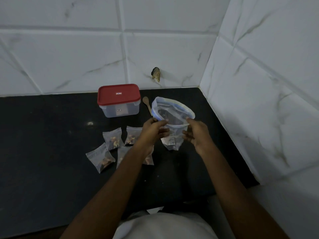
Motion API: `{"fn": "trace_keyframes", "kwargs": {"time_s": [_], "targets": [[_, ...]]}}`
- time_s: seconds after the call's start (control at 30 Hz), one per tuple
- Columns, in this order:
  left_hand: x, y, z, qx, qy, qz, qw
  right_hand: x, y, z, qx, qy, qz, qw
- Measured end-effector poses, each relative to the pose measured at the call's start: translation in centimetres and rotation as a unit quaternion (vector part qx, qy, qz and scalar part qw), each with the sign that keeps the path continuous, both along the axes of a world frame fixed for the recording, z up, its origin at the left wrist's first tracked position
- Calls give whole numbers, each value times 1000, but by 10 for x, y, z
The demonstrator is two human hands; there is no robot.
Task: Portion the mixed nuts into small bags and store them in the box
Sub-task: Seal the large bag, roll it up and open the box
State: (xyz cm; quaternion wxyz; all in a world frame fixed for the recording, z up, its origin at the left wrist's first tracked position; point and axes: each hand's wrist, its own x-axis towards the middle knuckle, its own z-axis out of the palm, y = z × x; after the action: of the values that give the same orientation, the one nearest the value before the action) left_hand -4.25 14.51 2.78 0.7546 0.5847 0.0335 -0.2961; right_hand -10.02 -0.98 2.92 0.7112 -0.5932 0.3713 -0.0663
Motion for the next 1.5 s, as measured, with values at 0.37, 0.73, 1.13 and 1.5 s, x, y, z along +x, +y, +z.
{"fn": "trace_keyframes", "kwargs": {"time_s": [0.37,0.73,1.13,1.5], "targets": [[-6,5,6,39,-28,98,994,-4,1,9,148,-65,-12,987],[29,32,17,202,-14,39,978,10,-26,22,-41,79,42,995],[76,21,32,93,64,-66,991,25,-36,40,-75,96,211,970],[91,24,33,457,-464,-36,758,33,-53,33,-527,52,158,833]]}}
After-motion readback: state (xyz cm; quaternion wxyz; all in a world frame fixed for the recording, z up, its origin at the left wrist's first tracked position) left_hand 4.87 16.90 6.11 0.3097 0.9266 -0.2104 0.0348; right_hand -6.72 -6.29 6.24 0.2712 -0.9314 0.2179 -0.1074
